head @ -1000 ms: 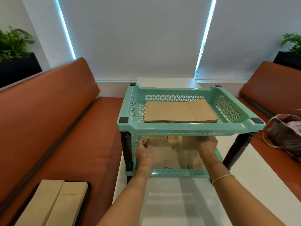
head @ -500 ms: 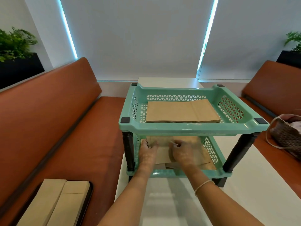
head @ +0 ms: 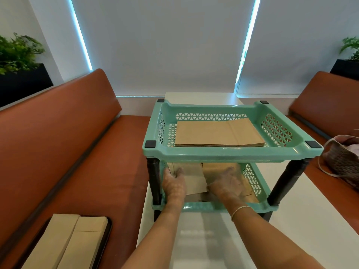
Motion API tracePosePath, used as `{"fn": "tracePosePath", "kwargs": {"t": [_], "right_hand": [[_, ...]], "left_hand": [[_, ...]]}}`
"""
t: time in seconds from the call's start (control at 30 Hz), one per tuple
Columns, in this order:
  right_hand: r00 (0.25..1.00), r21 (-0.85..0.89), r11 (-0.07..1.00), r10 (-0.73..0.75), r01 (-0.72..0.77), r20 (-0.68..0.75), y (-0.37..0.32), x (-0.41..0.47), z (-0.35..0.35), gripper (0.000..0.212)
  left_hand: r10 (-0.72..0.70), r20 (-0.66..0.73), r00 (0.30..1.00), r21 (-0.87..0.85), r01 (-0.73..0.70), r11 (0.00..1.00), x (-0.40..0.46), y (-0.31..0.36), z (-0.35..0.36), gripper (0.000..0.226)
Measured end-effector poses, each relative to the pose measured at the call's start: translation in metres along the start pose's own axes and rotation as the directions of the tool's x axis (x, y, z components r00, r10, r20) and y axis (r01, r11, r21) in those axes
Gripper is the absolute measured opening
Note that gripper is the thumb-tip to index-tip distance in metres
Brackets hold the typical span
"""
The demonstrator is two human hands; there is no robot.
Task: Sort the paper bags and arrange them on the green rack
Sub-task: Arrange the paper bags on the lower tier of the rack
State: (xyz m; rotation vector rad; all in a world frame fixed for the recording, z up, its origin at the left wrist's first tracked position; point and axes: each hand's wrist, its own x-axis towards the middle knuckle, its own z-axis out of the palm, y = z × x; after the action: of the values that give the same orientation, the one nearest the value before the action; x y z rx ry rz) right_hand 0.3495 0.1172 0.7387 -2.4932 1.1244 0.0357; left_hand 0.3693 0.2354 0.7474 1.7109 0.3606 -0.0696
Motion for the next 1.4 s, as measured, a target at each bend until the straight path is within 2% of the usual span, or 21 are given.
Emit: {"fn": "tracePosePath", "kwargs": {"t": [0.07, 0.17, 0.2, 0.3, 0.43, 0.53, 0.57, 0.63, 0.7, 0.77, 0.8, 0.83, 0.93, 1.0, 1.07, 1.13, 1.2, 1.3, 1.4], "right_hand": [[1.000, 0.055, 0.999, 0.003, -0.003, 0.001, 0.002, 0.002, -0.004, 0.088], [1.000, 0.152, 0.988, 0.005, -0.002, -0.022, 0.009, 0.005, -0.015, 0.055], [1.000, 0.175, 0.985, 0.001, 0.003, -0.025, 0.012, 0.007, -0.018, 0.050], [1.000, 0.198, 0.980, 0.001, 0.002, -0.017, 0.021, 0.018, -0.020, 0.049], [0.998, 0.091, 0.995, -0.031, 0.035, -0.047, 0.026, 0.024, -0.031, 0.041], [0.998, 0.202, 0.978, -0.044, 0.054, -0.053, 0.025, 0.029, -0.048, 0.034], [0.998, 0.299, 0.952, -0.056, 0.063, -0.032, 0.026, 0.032, -0.052, 0.031], [0.991, 0.602, 0.794, -0.132, 0.084, 0.036, 0.027, 0.035, -0.056, 0.018], [0.986, 0.786, 0.609, -0.164, 0.104, -0.003, 0.023, 0.035, -0.060, 0.017], [0.991, 0.908, 0.418, -0.129, 0.039, 0.017, 0.015, 0.028, -0.064, 0.018], [0.988, 0.932, 0.362, -0.140, -0.006, 0.061, 0.011, 0.025, -0.066, 0.013], [0.982, 0.936, 0.351, -0.166, -0.026, 0.090, 0.009, 0.024, -0.064, 0.007], [0.970, 0.893, 0.451, -0.215, -0.006, 0.115, 0.007, 0.020, -0.054, 0.008], [0.971, 0.804, 0.594, -0.204, 0.023, 0.122, 0.005, 0.017, -0.046, 0.010], [0.962, 0.710, 0.704, -0.213, 0.031, 0.169, 0.003, 0.012, -0.039, 0.013], [0.943, 0.671, 0.739, -0.261, 0.057, 0.208, -0.002, 0.003, -0.036, 0.009], [0.938, 0.658, 0.749, -0.282, 0.083, 0.203, -0.007, -0.002, -0.027, 0.017], [0.946, 0.595, 0.787, -0.294, 0.161, 0.133, -0.016, -0.002, -0.016, 0.024], [0.967, 0.419, 0.886, -0.246, 0.197, 0.064, -0.014, 0.005, -0.011, 0.038]], "left_hand": [[-0.002, -0.003, 1.000, 0.007, 0.002, 1.000, 0.000, 0.000, 0.000, 0.040], [-0.009, -0.003, 1.000, 0.005, 0.009, 1.000, -0.001, 0.001, 0.000, 0.038], [-0.012, -0.002, 1.000, 0.010, 0.012, 1.000, 0.000, 0.001, 0.000, 0.039], [-0.003, -0.006, 1.000, 0.026, 0.003, 1.000, -0.001, 0.002, -0.001, 0.037], [0.001, -0.008, 1.000, 0.038, 0.000, 0.999, -0.003, 0.004, -0.002, 0.035], [-0.013, 0.004, 1.000, 0.046, 0.013, 0.999, 0.000, 0.002, -0.002, 0.034], [-0.019, 0.007, 1.000, 0.045, 0.018, 0.999, 0.000, 0.002, -0.001, 0.034], [-0.026, 0.011, 1.000, 0.051, 0.026, 0.998, 0.000, 0.002, -0.001, 0.038], [-0.027, 0.018, 0.999, 0.057, 0.026, 0.998, -0.001, 0.002, -0.001, 0.038], [-0.018, 0.032, 0.999, 0.049, 0.017, 0.999, -0.004, 0.004, -0.002, 0.038], [-0.011, 0.038, 0.999, 0.041, 0.009, 0.999, -0.005, 0.004, -0.002, 0.038], [-0.005, 0.045, 0.999, 0.038, 0.003, 0.999, -0.006, 0.004, -0.003, 0.038], [0.000, 0.082, 0.997, 0.033, -0.003, 0.999, -0.004, 0.002, -0.002, 0.045], [-0.009, 0.111, 0.994, 0.030, 0.006, 1.000, -0.002, 0.000, -0.002, 0.051], [-0.016, 0.133, 0.991, 0.033, 0.011, 0.999, -0.001, -0.001, -0.001, 0.047], [-0.013, 0.150, 0.989, 0.016, 0.011, 1.000, 0.000, -0.001, -0.001, 0.032], [-0.004, 0.177, 0.984, -0.004, 0.005, 1.000, 0.000, -0.001, -0.001, 0.028], [0.018, 0.203, 0.979, -0.001, -0.018, 1.000, 0.001, -0.002, 0.000, 0.034], [0.007, 0.164, 0.986, 0.020, -0.011, 1.000, 0.002, -0.003, 0.001, 0.052]]}}
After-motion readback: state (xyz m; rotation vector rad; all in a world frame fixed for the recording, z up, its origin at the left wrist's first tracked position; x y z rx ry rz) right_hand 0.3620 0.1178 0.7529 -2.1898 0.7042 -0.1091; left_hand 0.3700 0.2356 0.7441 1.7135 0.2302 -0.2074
